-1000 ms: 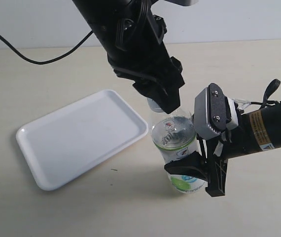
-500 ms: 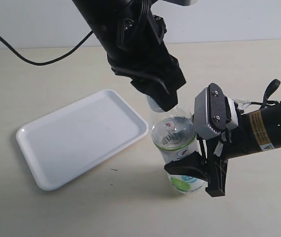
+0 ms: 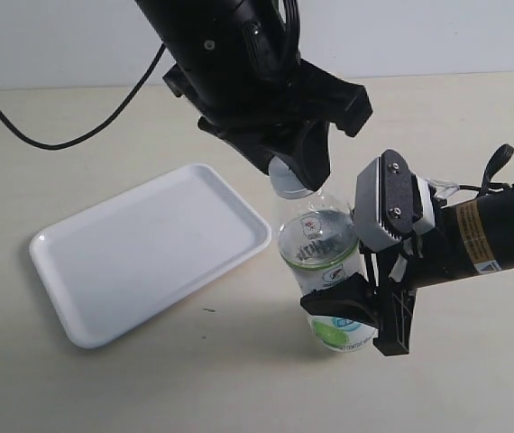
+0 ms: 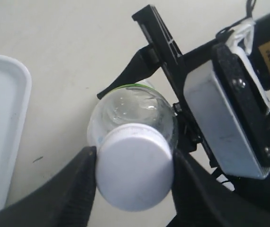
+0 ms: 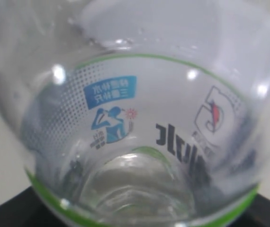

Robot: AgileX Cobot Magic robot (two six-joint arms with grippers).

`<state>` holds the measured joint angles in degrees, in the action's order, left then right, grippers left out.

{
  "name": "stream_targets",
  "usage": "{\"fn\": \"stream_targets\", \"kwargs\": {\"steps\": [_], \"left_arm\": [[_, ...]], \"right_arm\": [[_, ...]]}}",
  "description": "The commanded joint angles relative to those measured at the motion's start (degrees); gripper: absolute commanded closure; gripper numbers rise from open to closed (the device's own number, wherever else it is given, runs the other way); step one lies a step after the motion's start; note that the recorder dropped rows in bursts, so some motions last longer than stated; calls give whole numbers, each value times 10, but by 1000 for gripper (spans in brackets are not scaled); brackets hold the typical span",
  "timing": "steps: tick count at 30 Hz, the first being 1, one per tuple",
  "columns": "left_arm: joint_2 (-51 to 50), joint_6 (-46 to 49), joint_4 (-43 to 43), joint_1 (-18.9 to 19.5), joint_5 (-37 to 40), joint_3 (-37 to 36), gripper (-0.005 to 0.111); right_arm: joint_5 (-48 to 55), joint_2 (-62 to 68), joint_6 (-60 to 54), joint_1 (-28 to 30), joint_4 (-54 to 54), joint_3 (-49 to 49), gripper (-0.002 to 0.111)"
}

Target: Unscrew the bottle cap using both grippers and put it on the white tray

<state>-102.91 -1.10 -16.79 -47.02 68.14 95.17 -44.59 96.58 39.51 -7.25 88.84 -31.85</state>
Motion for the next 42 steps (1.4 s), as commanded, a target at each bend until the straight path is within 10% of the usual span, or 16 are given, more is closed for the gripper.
{"fn": "stream_targets", "kwargs": {"steps": [1,18,29,39,42], "left_arm": [[3,-93,50,1,-24,3,107],[3,-338,62,1,-8,52,107],[3,-256,39,1,-3,53,105],[3,-109,-16,1,7,54,19],[3,-62,-15,1,15,54,17]], "right_arm": [[-17,-2,-21,-1,2,-6,108],[-15,-2,-24,-1,2,-6,108],[-23,-2,-18,-1,-5,-6,108],[-23,-2,-18,-1,-2,-6,108],[-23,-2,-18,-1,-2,-6,108]]}}
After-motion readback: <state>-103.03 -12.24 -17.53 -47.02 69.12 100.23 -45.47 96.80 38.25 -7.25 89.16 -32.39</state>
